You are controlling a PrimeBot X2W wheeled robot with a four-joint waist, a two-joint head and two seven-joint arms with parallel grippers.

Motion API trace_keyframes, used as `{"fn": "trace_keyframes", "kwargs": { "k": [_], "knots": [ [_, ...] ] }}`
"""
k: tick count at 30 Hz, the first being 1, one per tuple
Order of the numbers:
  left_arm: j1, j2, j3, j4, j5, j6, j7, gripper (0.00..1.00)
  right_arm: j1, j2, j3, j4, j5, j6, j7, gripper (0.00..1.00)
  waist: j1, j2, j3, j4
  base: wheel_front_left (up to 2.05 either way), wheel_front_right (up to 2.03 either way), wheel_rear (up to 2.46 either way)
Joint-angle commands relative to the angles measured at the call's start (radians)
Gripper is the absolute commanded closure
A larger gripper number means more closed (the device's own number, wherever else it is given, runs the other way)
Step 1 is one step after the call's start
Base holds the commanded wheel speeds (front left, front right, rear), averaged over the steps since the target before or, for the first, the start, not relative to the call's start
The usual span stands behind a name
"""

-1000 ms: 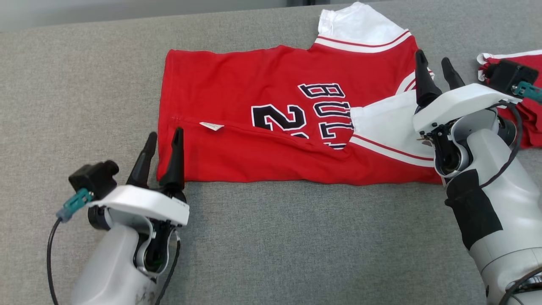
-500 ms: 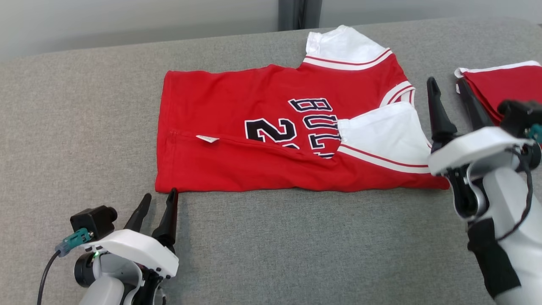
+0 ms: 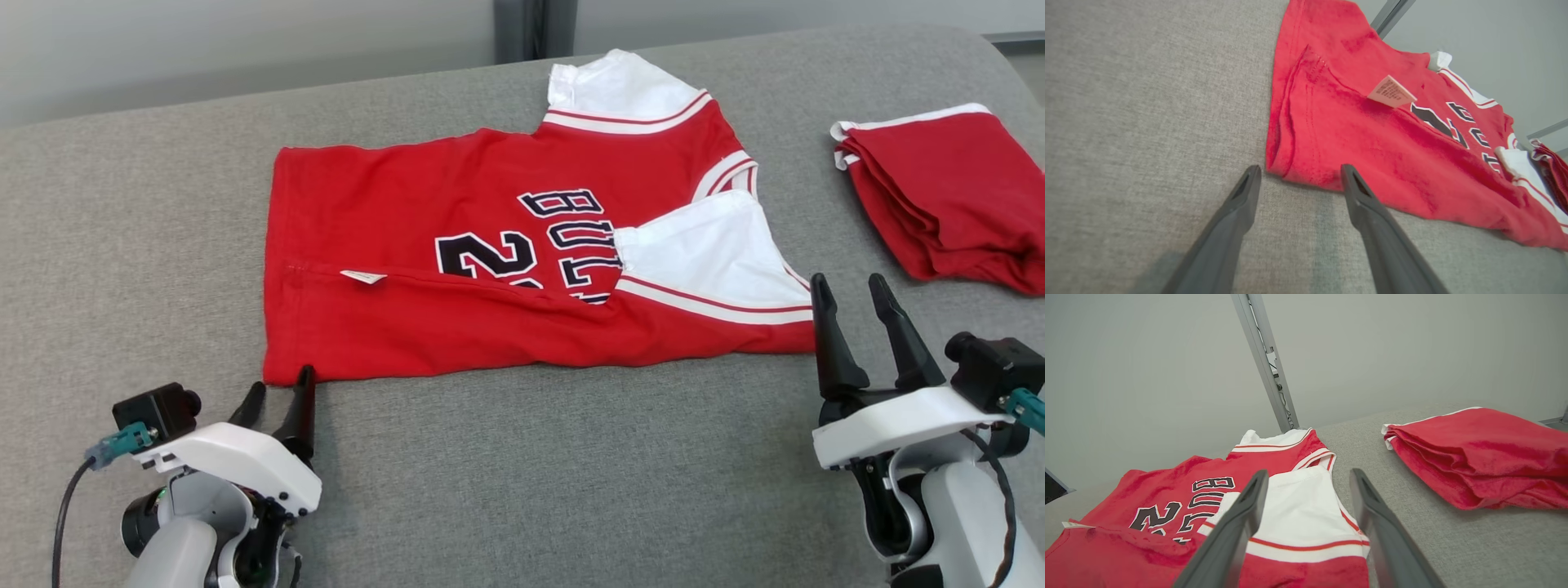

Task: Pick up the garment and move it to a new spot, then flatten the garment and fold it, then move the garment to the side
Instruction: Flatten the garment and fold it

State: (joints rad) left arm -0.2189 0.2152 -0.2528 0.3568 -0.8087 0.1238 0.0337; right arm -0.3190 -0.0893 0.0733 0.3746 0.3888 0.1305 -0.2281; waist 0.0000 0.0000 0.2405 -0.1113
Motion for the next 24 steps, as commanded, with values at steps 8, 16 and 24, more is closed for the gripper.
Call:
{"fn": "trace_keyframes", "kwargs": {
  "k": [8,16,24],
  "knots": [
    [-0.067,0.015,0.026,0.131,-0.020,0.032,0.023,0.56,0.055,0.022,-0.018,-0.060,-0.058,0.000,0.056,0.00,0.0000,0.0000,0.025,-0.032,0.00,0.00,0.00],
    [-0.079,-0.004,-0.007,0.142,-0.018,-0.021,0.013,1.00,0.034,0.032,-0.069,0.009,-0.121,0.000,0.145,0.00,0.0000,0.0000,0.031,-0.021,0.00,0.00,0.00],
    [-0.063,0.000,-0.017,0.065,-0.003,-0.035,-0.018,1.00,-0.052,0.036,-0.146,0.184,-0.154,0.000,0.222,0.00,0.0000,0.0000,0.031,0.030,0.00,0.00,0.00]
  ]
}}
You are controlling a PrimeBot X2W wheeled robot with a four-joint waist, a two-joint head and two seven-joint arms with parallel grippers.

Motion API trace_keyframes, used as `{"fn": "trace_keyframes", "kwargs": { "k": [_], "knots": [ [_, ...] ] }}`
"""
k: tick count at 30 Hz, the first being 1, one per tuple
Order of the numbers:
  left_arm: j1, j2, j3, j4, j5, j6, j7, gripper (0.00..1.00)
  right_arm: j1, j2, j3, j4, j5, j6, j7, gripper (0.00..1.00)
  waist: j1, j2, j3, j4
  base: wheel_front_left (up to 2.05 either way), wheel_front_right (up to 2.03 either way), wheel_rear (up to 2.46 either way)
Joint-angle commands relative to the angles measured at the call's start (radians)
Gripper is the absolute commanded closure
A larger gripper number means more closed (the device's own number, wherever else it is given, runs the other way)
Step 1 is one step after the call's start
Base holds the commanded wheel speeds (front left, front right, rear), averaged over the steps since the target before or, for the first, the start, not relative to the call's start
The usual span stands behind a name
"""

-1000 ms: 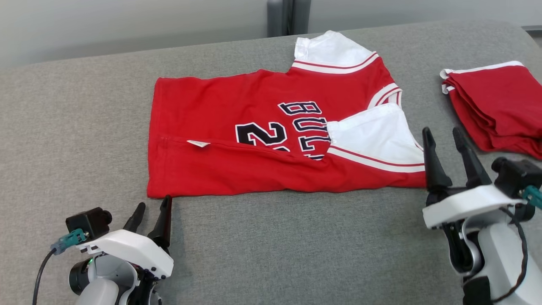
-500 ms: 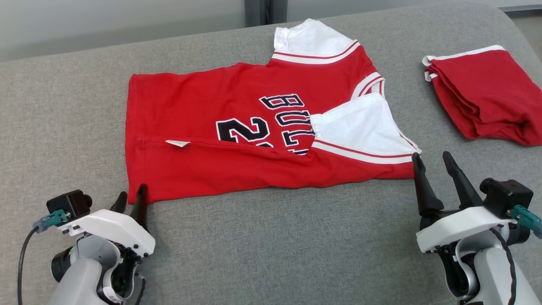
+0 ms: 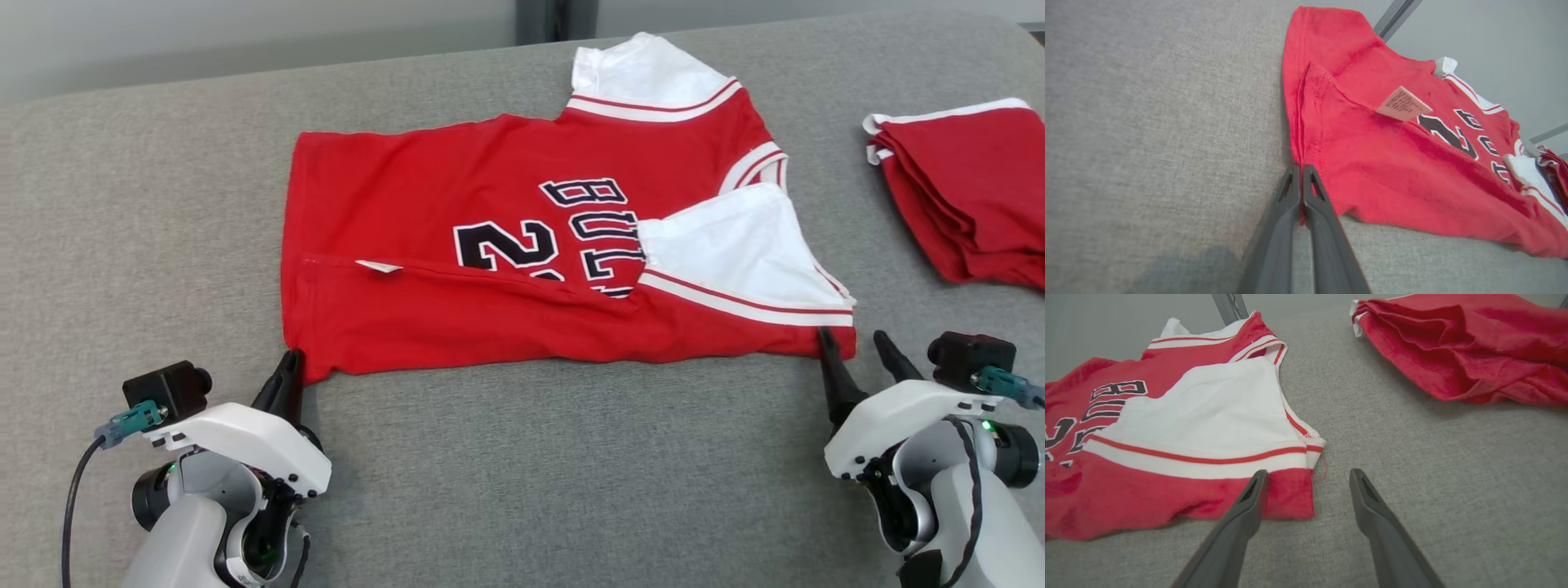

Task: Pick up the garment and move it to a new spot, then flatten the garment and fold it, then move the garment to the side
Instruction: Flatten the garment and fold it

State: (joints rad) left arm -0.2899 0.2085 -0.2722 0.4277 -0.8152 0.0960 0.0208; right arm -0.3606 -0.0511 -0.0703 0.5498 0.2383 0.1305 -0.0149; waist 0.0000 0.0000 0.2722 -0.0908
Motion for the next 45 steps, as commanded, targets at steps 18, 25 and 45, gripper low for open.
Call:
{"fn": "trace_keyframes", "kwargs": {
  "k": [18,25,45],
  "knots": [
    [0.051,0.012,-0.008,-0.128,0.005,-0.008,-0.034,1.00,-0.114,-0.026,0.030,0.141,0.182,0.000,0.068,1.00,0.0000,0.0000,-0.031,0.042,0.00,0.00,0.00],
    [0.173,0.022,-0.004,-0.234,-0.004,0.013,-0.054,1.00,0.038,-0.095,0.061,-0.061,0.271,0.000,0.122,1.00,0.0000,0.0000,-0.055,0.039,0.00,0.00,0.00],
    [0.435,0.044,-0.030,-0.401,-0.014,0.107,-0.010,1.00,0.467,-0.012,-0.074,-0.436,0.256,0.000,0.204,0.93,0.0000,0.0000,-0.063,0.018,0.00,0.00,0.00]
  ]
}}
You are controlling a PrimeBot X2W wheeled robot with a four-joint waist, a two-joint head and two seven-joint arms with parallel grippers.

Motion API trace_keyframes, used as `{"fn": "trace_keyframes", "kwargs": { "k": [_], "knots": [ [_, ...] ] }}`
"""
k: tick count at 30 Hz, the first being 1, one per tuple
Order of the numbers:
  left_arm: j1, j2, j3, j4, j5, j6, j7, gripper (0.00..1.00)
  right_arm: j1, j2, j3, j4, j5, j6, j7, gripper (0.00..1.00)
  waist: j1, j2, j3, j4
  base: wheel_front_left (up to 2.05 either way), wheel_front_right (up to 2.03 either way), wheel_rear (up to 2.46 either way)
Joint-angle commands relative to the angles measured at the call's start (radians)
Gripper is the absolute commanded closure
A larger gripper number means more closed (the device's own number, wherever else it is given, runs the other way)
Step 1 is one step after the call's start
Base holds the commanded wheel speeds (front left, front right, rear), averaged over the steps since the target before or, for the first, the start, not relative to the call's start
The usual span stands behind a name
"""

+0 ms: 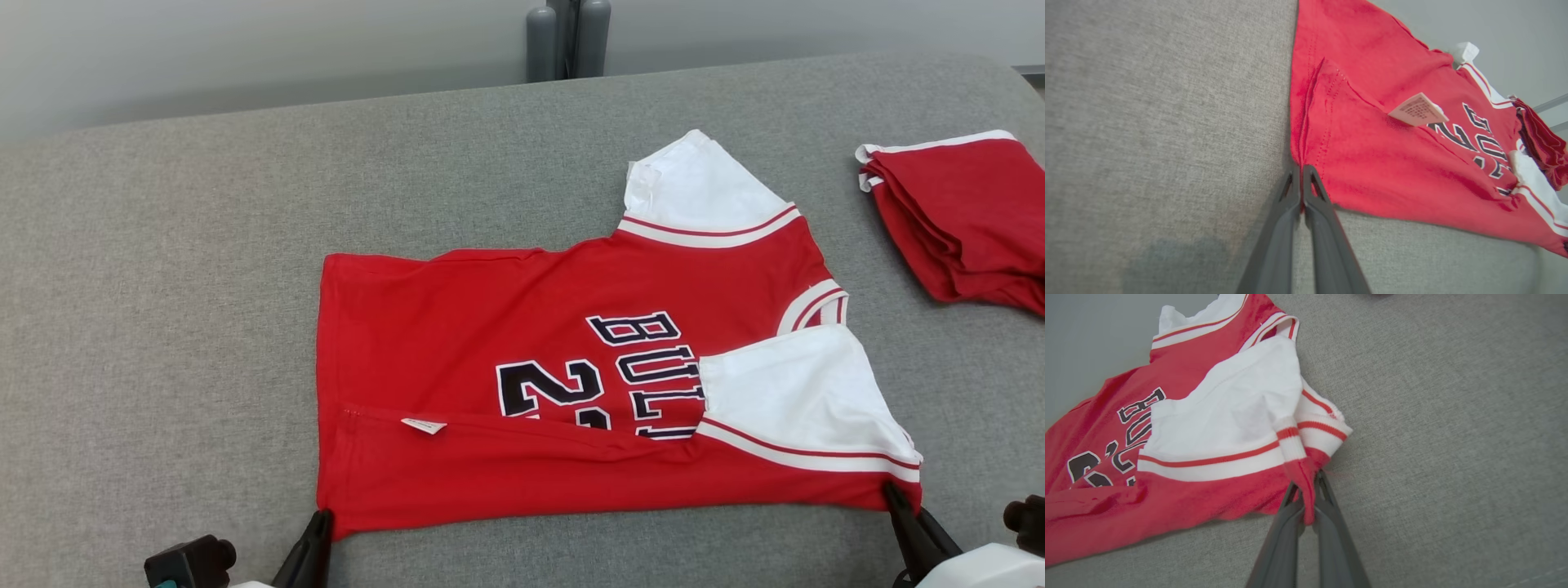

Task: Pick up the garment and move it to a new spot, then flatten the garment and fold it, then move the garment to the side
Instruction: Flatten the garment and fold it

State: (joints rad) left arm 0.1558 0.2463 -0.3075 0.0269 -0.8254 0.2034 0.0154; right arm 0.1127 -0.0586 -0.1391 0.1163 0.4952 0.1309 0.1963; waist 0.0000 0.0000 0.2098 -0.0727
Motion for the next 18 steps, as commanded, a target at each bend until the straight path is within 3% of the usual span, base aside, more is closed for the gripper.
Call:
{"fn": "trace_keyframes", "kwargs": {
  "k": [1,2,3,12,18],
  "knots": [
    [-0.015,0.007,0.008,0.007,0.000,0.001,-0.009,0.68,-0.012,-0.003,-0.008,0.008,-0.005,0.000,-0.017,0.27,0.0000,0.0000,-0.002,-0.002,0.00,0.00,0.00],
    [-0.020,0.010,0.010,0.014,0.005,0.001,-0.015,0.18,-0.019,-0.003,-0.014,0.012,-0.012,0.000,-0.040,0.00,0.0000,0.0000,-0.003,-0.004,0.00,0.00,0.00],
    [-0.022,0.011,0.011,0.019,0.006,0.000,-0.017,0.00,-0.019,-0.002,-0.018,0.024,-0.017,0.000,-0.052,0.00,0.0000,0.0000,-0.004,-0.004,0.00,0.00,0.00],
    [-0.058,0.064,0.044,-0.005,0.048,0.018,-0.047,0.00,-0.033,-0.011,-0.041,0.035,-0.047,0.000,-0.111,0.00,0.0000,0.0000,-0.007,-0.016,0.00,0.00,0.00],
    [-0.190,0.131,0.027,0.007,0.108,-0.002,-0.004,0.00,-0.090,-0.047,-0.027,-0.006,-0.078,0.000,-0.131,0.00,0.0000,0.0000,-0.002,-0.028,0.00,0.00,0.00]
  ]
}}
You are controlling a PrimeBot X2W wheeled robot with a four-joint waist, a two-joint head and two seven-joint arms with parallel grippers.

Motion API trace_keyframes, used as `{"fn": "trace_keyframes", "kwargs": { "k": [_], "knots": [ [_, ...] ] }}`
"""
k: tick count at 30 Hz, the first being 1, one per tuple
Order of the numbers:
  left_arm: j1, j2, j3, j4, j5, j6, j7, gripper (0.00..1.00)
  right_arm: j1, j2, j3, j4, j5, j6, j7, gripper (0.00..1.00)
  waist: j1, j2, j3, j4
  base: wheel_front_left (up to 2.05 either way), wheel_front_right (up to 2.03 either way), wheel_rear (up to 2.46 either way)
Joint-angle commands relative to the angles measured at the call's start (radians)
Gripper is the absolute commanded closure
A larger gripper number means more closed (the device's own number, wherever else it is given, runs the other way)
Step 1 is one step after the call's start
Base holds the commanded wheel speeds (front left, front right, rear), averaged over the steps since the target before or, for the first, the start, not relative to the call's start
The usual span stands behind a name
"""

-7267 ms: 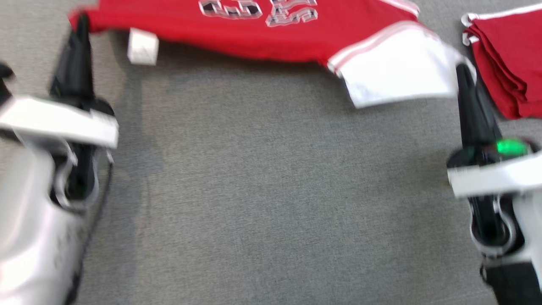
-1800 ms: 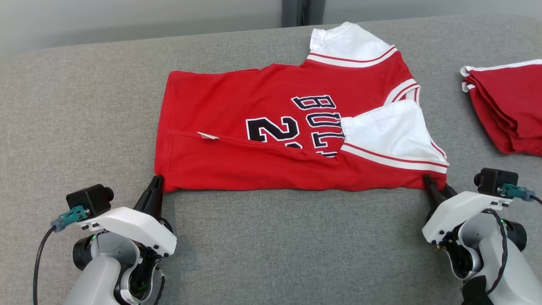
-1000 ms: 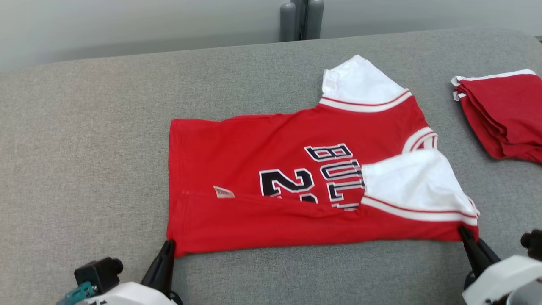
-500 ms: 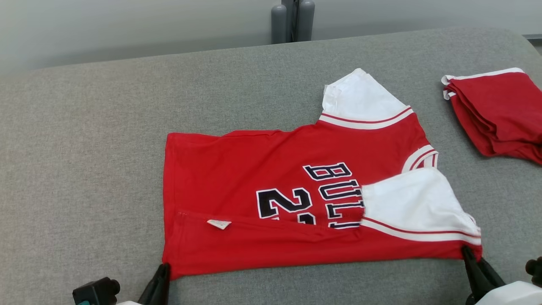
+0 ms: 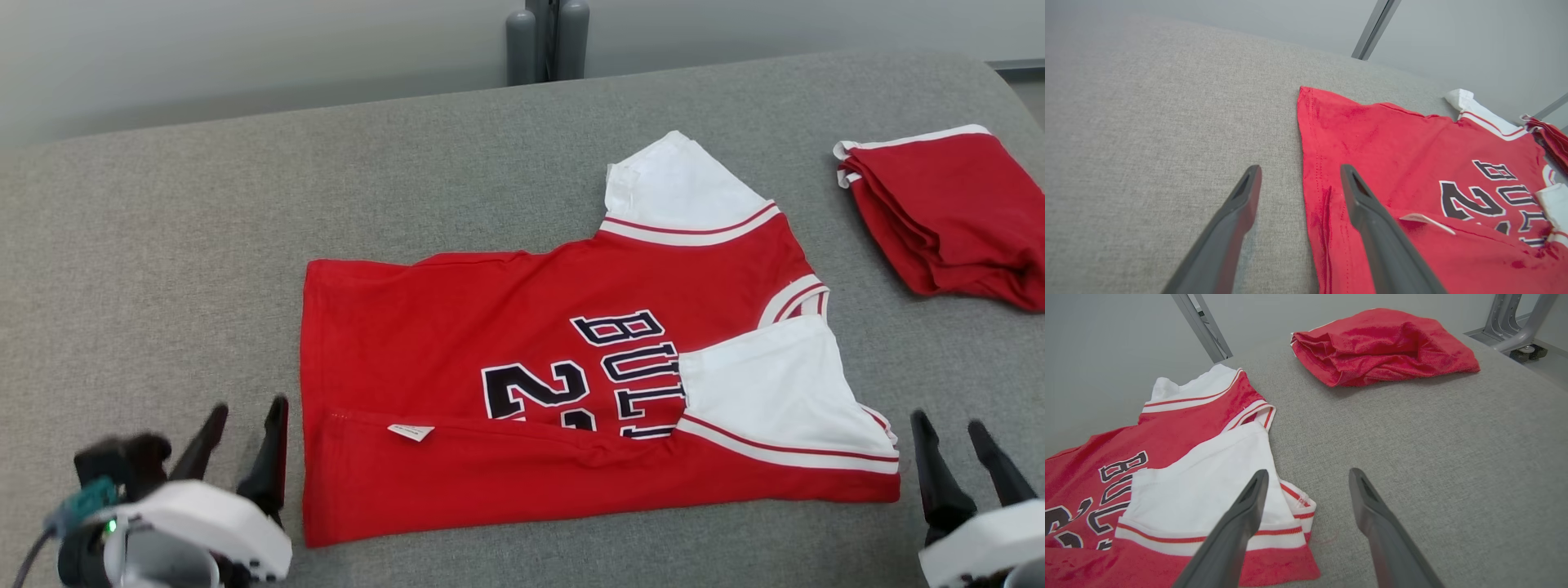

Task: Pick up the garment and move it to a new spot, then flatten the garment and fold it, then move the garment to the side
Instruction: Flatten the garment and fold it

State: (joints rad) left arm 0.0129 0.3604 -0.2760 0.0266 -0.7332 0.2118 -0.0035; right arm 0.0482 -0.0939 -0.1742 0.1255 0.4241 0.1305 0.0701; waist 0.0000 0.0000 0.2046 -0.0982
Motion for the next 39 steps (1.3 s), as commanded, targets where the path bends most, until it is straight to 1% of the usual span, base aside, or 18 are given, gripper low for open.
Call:
{"fn": "trace_keyframes", "kwargs": {
  "k": [1,5,8,11,18,25,26,27,29,31,32,33,36,39],
  "knots": [
    [-0.047,0.017,-0.005,0.007,0.015,-0.010,0.014,0.00,-0.025,-0.011,0.008,-0.016,-0.007,0.000,-0.005,0.00,0.0000,0.0000,0.003,-0.003,0.00,0.00,0.00],
    [-0.196,0.056,-0.048,0.060,0.072,-0.029,0.082,0.00,-0.083,-0.041,0.042,-0.047,-0.024,0.000,0.011,0.00,0.0000,0.0000,0.026,-0.012,0.00,0.00,0.00],
    [-0.316,0.055,-0.083,0.123,0.102,-0.043,0.138,0.00,-0.131,-0.063,0.086,-0.075,-0.031,0.000,0.027,0.00,0.0000,0.0000,0.055,-0.020,0.00,0.00,0.00],
    [-0.426,0.050,-0.115,0.214,0.131,-0.053,0.180,0.00,-0.180,-0.078,0.120,-0.095,-0.036,0.000,0.043,0.00,0.0000,0.0000,0.091,-0.032,0.00,0.00,0.00],
    [-0.614,0.024,-0.148,0.429,0.179,-0.063,0.196,0.00,-0.287,-0.118,0.206,-0.104,-0.025,0.000,0.060,0.00,0.0000,0.0000,0.168,-0.057,0.00,0.00,0.00],
    [-0.714,0.013,-0.191,0.580,0.216,-0.091,0.204,0.00,-0.344,-0.149,0.244,-0.095,-0.009,0.000,0.056,0.00,0.0000,0.0000,0.205,-0.066,0.00,0.00,0.00],
    [-0.721,0.011,-0.196,0.596,0.218,-0.096,0.203,0.01,-0.349,-0.153,0.247,-0.094,-0.007,0.000,0.056,0.00,0.0000,0.0000,0.207,-0.067,0.00,0.00,0.00],
    [-0.727,0.008,-0.202,0.610,0.220,-0.102,0.203,0.14,-0.353,-0.156,0.249,-0.093,-0.005,0.000,0.056,0.00,0.0000,0.0000,0.208,-0.067,0.00,0.00,0.00],
    [-0.740,0.006,-0.218,0.635,0.229,-0.115,0.213,0.45,-0.363,-0.162,0.254,-0.091,-0.002,0.000,0.057,0.00,0.0000,0.0000,0.209,-0.066,0.00,0.00,0.00],
    [-0.746,0.003,-0.235,0.654,0.234,-0.127,0.227,0.67,-0.372,-0.171,0.257,-0.091,0.001,0.000,0.060,0.00,0.0000,0.0000,0.208,-0.065,0.00,0.00,0.00],
    [-0.748,0.002,-0.244,0.661,0.236,-0.134,0.236,0.95,-0.377,-0.176,0.258,-0.092,0.001,0.000,0.062,0.00,0.0000,0.0000,0.207,-0.064,0.00,0.00,0.00],
    [-0.752,0.000,-0.250,0.665,0.239,-0.140,0.243,1.00,-0.383,-0.181,0.259,-0.092,0.000,0.000,0.064,0.00,0.0000,0.0000,0.206,-0.063,0.00,0.00,0.00],
    [-0.763,-0.002,-0.266,0.662,0.246,-0.145,0.251,1.00,-0.405,-0.198,0.262,-0.096,-0.005,0.000,0.071,0.00,0.0000,0.0000,0.204,-0.055,0.00,0.00,0.00],
    [-0.771,-0.008,-0.272,0.642,0.252,-0.142,0.235,1.00,-0.438,-0.214,0.269,-0.096,-0.012,0.000,0.085,0.00,0.0000,0.0000,0.201,-0.044,0.00,0.00,0.00]
  ]
}}
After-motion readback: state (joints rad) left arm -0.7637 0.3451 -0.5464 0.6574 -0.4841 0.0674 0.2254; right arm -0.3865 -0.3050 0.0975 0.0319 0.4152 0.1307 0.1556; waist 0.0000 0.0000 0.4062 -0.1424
